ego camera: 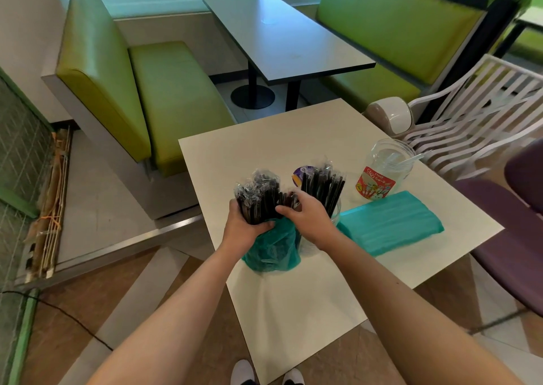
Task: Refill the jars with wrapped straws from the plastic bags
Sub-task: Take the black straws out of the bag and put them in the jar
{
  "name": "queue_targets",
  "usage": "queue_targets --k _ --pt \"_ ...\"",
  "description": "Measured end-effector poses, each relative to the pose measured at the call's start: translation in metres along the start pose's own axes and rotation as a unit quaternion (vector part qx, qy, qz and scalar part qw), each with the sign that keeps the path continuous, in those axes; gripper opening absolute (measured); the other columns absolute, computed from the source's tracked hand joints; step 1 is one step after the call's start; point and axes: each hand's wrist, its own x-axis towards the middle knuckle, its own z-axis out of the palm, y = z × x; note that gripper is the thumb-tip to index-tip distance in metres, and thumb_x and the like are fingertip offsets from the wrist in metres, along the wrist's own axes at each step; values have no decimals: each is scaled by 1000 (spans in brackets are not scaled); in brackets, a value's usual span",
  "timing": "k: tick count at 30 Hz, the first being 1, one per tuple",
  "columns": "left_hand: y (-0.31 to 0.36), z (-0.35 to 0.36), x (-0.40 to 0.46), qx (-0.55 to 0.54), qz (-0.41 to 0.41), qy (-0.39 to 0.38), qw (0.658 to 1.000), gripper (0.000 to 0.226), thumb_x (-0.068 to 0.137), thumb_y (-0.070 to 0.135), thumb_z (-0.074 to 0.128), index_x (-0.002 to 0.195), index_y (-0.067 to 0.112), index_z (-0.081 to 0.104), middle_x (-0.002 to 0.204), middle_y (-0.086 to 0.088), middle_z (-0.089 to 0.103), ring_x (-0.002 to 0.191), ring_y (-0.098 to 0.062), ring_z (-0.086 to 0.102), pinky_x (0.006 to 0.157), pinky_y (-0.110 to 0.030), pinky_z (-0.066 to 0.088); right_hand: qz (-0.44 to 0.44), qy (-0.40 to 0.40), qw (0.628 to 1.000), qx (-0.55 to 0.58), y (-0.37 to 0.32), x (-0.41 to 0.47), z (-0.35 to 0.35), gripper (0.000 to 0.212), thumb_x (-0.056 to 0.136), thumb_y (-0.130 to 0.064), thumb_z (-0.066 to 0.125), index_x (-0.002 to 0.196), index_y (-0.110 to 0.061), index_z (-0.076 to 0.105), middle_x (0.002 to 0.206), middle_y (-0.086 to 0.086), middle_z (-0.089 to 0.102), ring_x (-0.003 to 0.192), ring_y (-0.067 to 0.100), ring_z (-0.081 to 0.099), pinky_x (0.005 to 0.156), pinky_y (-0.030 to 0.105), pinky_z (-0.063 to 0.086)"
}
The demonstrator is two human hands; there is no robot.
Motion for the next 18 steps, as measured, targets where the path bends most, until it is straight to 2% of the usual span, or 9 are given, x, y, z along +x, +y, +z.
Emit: queue_targets --k 4,6,8,11,15,16,18 --pt "0 1 0 -3 1 -8 1000 73 67 12 89 116 24 34 110 10 54 108 -13 53 84 -24 44 5 5 999 32 -6 -5 -5 31 94 -23 61 125 -20 55 107 -8 66 98 4 60 86 22 45" --pt "-1 0 1 -2 0 -11 1000 75 67 13 89 117 24 34 114 9 54 110 -13 52 87 -26 45 -3 10 999 30 -10 -5 -7 29 96 -27 59 124 -22 55 104 -8 66 88 -9 56 80 19 43" --pt "-2 0 1 -3 1 -13 1000 76 66 14 89 118 24 34 118 7 53 112 -14 52 88 -27 44 -26 28 999 15 -19 -4 -12 25 97 -30 56 119 -19 58 102 -6 66 78 -11 53 74 20 41" --pt "-2 -1 0 -7 2 -12 1000 77 66 12 89 117 24 34 119 6 53 112 -14 51 88 -27 43 -44 64 997 12 -34 0 -25 22 100 -33 50 114 -17 55 101 -6 68 92 5 58 82 30 44" --pt "-5 -2 0 -7 -2 -19 1000 77 66 13 90 118 27 34 119 7 53 114 -16 51 92 -30 44 -58 120 990 55 -55 2 -52 7 101 -34 45 102 -28 47 95 -8 71 92 14 66 85 39 52" --pt "-5 -1 0 -6 -4 -19 1000 77 66 13 89 119 27 34 119 7 53 114 -15 51 92 -30 44 -59 141 986 71 -59 2 -59 7 102 -34 44 101 -28 47 96 -7 71 89 9 67 85 33 52" --pt "-4 -1 -1 -1 -9 -19 1000 77 67 13 89 121 26 35 118 8 53 112 -14 50 90 -29 43 -71 194 974 95 -69 2 -73 10 103 -31 44 103 -21 46 95 -4 71 79 -8 62 73 8 46"
